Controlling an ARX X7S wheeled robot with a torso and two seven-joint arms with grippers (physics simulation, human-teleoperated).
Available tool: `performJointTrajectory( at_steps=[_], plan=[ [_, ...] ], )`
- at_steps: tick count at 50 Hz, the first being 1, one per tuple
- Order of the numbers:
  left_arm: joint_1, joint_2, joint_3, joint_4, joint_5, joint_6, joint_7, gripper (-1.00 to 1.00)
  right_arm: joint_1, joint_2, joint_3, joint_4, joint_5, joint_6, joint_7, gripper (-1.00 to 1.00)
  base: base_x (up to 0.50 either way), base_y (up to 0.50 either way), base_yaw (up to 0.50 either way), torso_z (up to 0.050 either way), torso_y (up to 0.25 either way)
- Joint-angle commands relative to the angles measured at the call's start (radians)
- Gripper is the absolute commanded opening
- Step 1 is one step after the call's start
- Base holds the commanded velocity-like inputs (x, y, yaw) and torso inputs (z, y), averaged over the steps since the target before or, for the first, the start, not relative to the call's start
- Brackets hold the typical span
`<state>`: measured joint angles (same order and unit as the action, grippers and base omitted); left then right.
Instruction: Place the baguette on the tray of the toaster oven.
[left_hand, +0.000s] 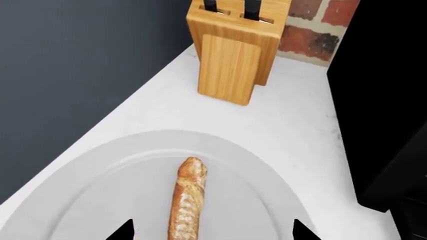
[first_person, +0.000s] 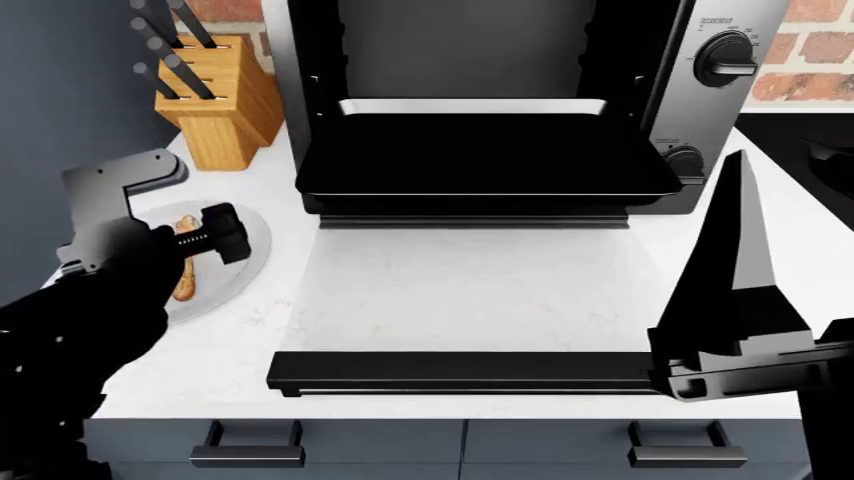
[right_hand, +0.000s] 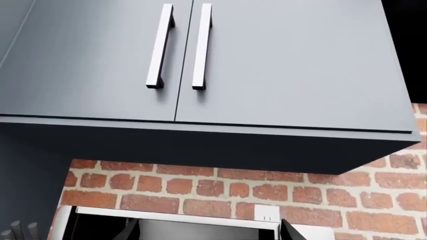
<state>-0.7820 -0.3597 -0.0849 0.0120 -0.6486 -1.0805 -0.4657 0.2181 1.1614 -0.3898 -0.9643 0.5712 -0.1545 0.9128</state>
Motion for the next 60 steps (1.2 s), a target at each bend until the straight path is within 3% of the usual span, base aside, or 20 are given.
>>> performJointTrajectory(
  at_steps=[1, 22, 60],
  plan=[
    [0.000, -0.007, 0.028, -0.025, 0.022, 0.026, 0.008, 1.00, -0.009, -0.002, -0.001, 0.011, -0.004, -0.014, -0.002, 1.00, 0.00, 0.00, 0.00, 0.000, 0.000],
    [-0.019, -0.045, 0.122, -0.028, 0.064, 0.020, 0.024, 1.00, -0.051, -0.018, -0.001, 0.058, -0.020, -0.076, -0.016, 1.00, 0.00, 0.00, 0.00, 0.000, 0.000],
    [0.009, -0.025, 0.088, -0.088, 0.031, 0.021, 0.025, 1.00, -0.065, -0.020, 0.003, 0.064, -0.026, -0.076, -0.015, 1.00, 0.00, 0.00, 0.00, 0.000, 0.000]
  ],
)
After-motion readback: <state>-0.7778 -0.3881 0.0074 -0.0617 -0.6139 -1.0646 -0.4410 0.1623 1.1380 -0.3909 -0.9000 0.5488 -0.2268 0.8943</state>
